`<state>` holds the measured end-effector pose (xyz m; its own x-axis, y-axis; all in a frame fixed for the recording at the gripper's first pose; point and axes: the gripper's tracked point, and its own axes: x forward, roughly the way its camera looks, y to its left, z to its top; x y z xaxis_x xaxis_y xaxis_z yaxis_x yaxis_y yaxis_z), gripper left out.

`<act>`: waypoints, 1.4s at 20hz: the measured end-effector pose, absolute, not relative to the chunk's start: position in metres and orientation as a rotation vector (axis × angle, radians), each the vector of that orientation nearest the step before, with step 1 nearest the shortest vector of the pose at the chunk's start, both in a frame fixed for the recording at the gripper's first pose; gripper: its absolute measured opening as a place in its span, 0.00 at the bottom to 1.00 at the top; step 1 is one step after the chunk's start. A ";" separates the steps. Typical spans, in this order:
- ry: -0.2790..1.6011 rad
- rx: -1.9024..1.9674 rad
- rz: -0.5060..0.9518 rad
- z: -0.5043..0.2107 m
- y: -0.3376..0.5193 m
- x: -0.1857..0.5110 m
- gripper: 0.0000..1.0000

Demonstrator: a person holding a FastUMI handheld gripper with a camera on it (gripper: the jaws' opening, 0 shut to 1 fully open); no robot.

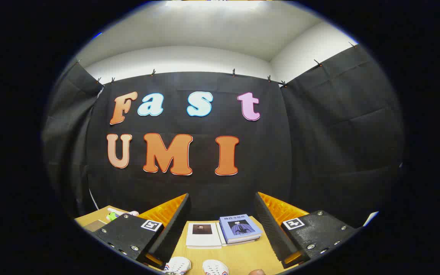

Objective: Open the storage box then place both shoes into the box .Put the left shoe in first, then the right shoe, with the right side of both shoes facing outward in a uniform manner.

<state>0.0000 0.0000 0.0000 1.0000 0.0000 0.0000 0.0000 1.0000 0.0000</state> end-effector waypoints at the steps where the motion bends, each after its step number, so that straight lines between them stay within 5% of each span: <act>1: 0.026 0.009 -0.002 -0.004 0.000 0.000 0.99; 20: 0.105 0.011 0.097 -0.035 0.044 -0.013 0.99; 28: 0.273 0.217 0.182 -0.105 0.073 -0.019 0.98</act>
